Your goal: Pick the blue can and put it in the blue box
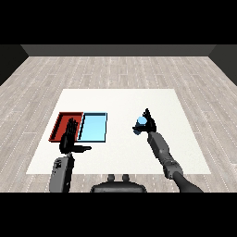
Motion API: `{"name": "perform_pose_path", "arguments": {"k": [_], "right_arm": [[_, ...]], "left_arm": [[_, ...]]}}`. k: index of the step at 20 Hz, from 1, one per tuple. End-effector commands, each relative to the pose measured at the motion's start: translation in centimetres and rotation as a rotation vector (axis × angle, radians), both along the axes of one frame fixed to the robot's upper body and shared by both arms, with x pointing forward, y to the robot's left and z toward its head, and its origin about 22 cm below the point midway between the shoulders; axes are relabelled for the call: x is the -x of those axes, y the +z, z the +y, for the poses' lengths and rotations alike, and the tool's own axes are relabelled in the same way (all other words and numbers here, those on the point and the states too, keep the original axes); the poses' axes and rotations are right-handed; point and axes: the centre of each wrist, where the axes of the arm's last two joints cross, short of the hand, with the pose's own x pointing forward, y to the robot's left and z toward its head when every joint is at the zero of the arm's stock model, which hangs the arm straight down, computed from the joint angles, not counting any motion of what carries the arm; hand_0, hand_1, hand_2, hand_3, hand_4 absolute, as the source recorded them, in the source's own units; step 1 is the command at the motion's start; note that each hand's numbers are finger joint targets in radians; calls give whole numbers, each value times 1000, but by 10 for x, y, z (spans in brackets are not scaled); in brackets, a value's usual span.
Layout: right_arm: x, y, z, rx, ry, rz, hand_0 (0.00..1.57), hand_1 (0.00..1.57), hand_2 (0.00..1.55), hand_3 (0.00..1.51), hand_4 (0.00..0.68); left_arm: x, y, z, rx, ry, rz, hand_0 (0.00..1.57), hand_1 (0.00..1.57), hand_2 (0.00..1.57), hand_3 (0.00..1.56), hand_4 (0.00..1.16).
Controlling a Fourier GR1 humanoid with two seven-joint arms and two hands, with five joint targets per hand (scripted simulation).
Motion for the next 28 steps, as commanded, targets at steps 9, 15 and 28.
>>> {"name": "perform_pose_path", "arguments": {"k": [9, 15, 28], "right_arm": [[-5, 4, 20, 100, -123, 4, 1532, 1532, 1490, 1444, 587], [-13, 17, 25, 188, -89, 28, 1500, 1500, 1469, 1434, 596], [-19, 96, 78, 171, 39, -255, 1456, 1456, 1457, 1437, 634]], "left_arm": [[4, -5, 0, 14, -10, 2, 0, 0, 0, 0, 0], [-1, -9, -11, -19, -11, -7, 0, 0, 0, 0, 0], [-10, -4, -31, 45, -126, 81, 0, 0, 0, 0, 0]]}}
